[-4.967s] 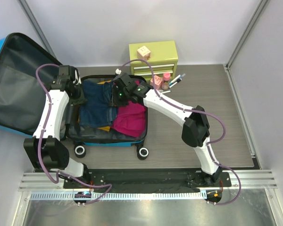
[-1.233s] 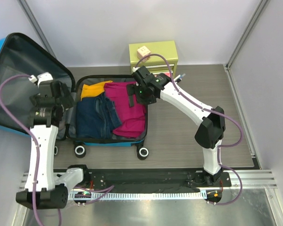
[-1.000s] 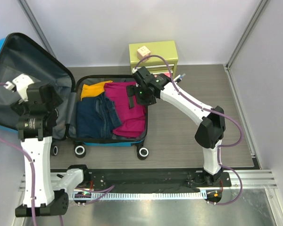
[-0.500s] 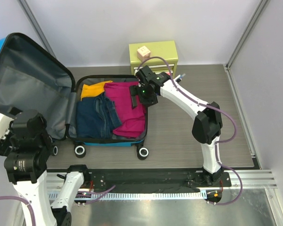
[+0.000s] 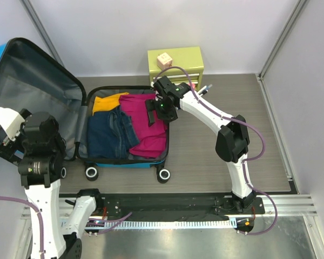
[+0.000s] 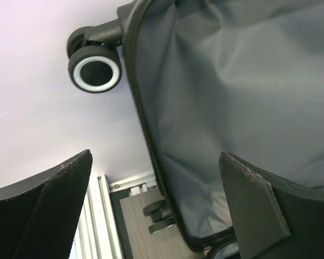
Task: Pack the luggage
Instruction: Close the luggage at the center of the board.
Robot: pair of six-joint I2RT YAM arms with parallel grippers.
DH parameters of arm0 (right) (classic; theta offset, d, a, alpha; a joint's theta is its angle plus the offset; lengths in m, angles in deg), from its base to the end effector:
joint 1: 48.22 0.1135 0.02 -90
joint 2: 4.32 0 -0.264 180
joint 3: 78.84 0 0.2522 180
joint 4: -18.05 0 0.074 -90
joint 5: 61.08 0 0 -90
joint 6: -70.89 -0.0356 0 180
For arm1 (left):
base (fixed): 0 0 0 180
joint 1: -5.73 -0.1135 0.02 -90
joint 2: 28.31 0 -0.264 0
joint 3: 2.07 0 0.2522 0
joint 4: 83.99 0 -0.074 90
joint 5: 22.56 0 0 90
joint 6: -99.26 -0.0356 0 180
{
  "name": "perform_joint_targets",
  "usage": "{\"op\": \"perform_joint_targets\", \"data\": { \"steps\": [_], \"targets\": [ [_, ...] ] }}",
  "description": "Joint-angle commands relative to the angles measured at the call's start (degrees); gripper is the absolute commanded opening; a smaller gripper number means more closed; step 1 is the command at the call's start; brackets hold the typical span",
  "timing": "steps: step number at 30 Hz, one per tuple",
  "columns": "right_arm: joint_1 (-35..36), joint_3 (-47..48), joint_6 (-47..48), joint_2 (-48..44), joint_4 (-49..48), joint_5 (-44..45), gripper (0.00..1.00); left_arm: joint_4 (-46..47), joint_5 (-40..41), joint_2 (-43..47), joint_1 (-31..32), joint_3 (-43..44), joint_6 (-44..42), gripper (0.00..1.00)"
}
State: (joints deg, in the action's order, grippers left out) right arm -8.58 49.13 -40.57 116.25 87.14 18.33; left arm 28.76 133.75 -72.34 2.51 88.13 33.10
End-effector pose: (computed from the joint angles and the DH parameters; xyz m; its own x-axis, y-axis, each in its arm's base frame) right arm 0.3470 0.2960 0.2773 -0.8849 -0.2661 -0.3822 -0.3981 0.8582 0.3241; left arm 0.0853 0.0374 0.4472 0.0255 -0.1612 -0.9866 -0.9461 0.3149 -0.0759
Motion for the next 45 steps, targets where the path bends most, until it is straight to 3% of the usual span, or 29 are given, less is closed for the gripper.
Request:
{"op": "perform_joint_targets", "data": {
  "steps": [1,7,27,37,42,45],
  "targets": [
    [0.26,2.24,0.97,-0.78,0.30,-0.66,0.86,8.92,-0.21,-1.41,-2.75,-0.50,-4.65,1.00],
    [0.18,1.72,1.32,-1.66,0.39,0.13,0.86,12.54,-11.79,-4.47,-15.29,0.37,-5.83,1.00],
    [-0.53,-0.92,2.29,-5.26,0.39,0.31,0.86,17.72,-14.97,-10.11,-26.48,4.59,-4.59,0.99],
    [-0.61,-0.57,1.85,-6.76,0.74,0.13,0.86,20.01,-19.80,-11.87,-31.22,2.92,-2.74,0.88],
    [-0.53,-0.48,1.50,-7.28,0.92,0.13,0.86,21.06,-22.62,-11.69,-31.76,1.78,-2.92,0.71],
    [-0.53,0.39,1.41,-7.28,1.27,-0.13,0.86,21.59,-22.88,-11.43,-31.67,0.46,-3.70,0.55]
  ]
}}
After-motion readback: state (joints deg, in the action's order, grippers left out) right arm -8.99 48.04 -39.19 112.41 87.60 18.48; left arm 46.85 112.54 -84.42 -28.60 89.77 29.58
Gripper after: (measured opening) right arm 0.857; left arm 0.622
